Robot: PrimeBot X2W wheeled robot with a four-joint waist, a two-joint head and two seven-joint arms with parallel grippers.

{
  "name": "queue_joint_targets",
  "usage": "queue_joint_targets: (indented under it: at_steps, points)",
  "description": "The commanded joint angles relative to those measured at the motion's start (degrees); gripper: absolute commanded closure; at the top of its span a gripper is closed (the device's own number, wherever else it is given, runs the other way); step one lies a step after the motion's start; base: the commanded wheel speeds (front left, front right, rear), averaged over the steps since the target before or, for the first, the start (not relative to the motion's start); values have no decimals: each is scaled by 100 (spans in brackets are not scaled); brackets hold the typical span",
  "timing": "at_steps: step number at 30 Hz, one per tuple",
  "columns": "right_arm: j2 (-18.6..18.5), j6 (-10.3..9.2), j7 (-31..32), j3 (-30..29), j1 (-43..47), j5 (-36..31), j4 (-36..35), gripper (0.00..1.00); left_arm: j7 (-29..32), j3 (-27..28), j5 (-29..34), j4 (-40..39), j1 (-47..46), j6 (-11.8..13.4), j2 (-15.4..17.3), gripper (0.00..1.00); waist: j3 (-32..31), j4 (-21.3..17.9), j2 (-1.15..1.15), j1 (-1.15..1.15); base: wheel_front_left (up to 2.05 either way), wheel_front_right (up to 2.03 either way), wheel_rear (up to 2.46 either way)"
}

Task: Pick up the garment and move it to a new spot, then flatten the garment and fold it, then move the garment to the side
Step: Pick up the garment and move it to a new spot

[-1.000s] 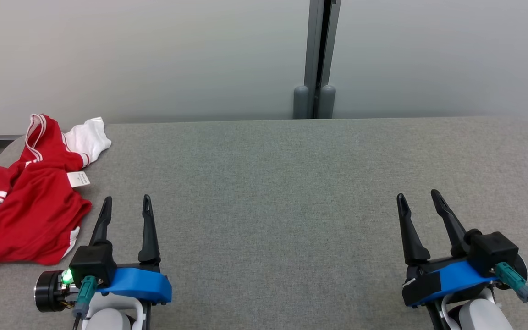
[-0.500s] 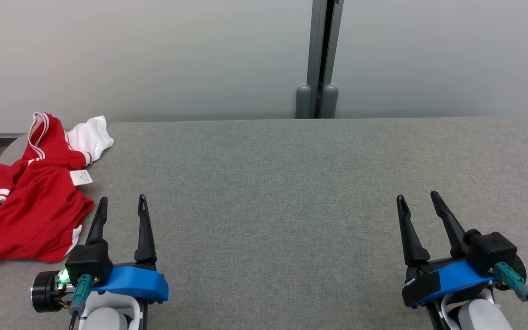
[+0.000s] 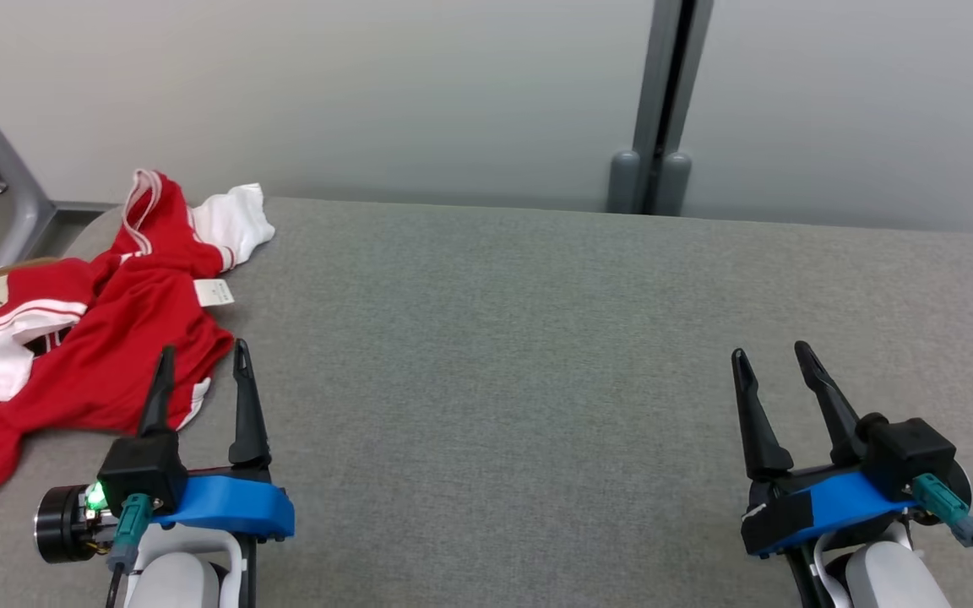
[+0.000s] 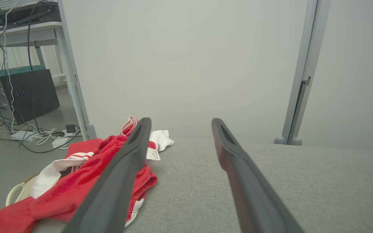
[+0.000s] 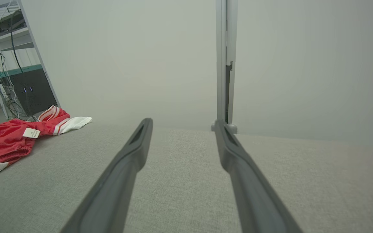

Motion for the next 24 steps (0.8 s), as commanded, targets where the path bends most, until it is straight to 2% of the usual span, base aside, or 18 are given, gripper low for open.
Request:
queue_joint_targets:
  at_steps: [1,17,24]
  points:
    - [-29,12,-22,-13,-57,-27,-5,0,-16,22,-11,-24,-76,4,39,0,81,145,0,0,0,0,0]
    - [-29,12,-22,-26,-171,-124,22,0,-16,233,-90,-186,-38,51,45,0,272,1499,0,0,0,0,0]
    - [-29,7,-22,-8,-172,-146,76,0,-16,350,-102,-252,88,71,37,0,280,1951,0,0,0,0,0]
